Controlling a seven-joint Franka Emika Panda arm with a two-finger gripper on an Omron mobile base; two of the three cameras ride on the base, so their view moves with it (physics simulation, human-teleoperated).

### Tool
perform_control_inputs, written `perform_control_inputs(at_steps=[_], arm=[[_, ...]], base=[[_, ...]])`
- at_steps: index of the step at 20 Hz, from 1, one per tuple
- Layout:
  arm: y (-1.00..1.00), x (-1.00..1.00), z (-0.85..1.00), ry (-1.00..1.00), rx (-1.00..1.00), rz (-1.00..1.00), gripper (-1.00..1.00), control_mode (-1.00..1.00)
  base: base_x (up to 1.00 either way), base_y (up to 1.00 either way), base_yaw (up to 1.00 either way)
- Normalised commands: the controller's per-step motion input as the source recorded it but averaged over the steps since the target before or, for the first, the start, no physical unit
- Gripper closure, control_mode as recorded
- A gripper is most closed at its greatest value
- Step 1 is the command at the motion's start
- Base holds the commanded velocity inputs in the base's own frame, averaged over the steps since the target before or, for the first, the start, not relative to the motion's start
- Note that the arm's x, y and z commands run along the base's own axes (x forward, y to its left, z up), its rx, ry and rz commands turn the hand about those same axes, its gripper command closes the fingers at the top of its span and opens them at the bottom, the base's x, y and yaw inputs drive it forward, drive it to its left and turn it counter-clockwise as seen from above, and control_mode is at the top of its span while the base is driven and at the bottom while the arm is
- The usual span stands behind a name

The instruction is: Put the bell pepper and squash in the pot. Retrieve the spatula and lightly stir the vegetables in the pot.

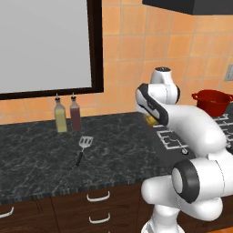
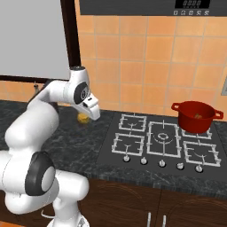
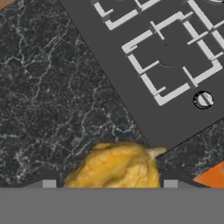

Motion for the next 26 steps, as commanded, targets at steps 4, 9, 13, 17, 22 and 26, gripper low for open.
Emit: perform_control_inputs(at_steps=[4, 9, 13, 17, 22, 26], arm=[[-0.05, -0.04, 0.02, 0.0, 0.0, 0.01, 1.0, 1.0], [0.0, 0.0, 0.0, 0.0, 0.0, 0.0, 1.0, 1.0], [0.0, 0.0, 0.0, 0.0, 0.0, 0.0, 1.0, 1.0], [0.0, 0.0, 0.0, 0.0, 0.0, 0.0, 1.0, 1.0], [0.0, 0.0, 0.0, 0.0, 0.0, 0.0, 1.0, 1.0], [-0.14, 0.4, 0.06, 0.0, 0.01, 0.0, 1.0, -1.0]], base=[[0.0, -0.02, 0.0], [-0.02, -0.75, 0.0], [0.0, -1.0, 0.0], [0.0, -1.0, 0.0], [0.44, -0.83, 0.0], [0.19, -0.12, 0.0]])
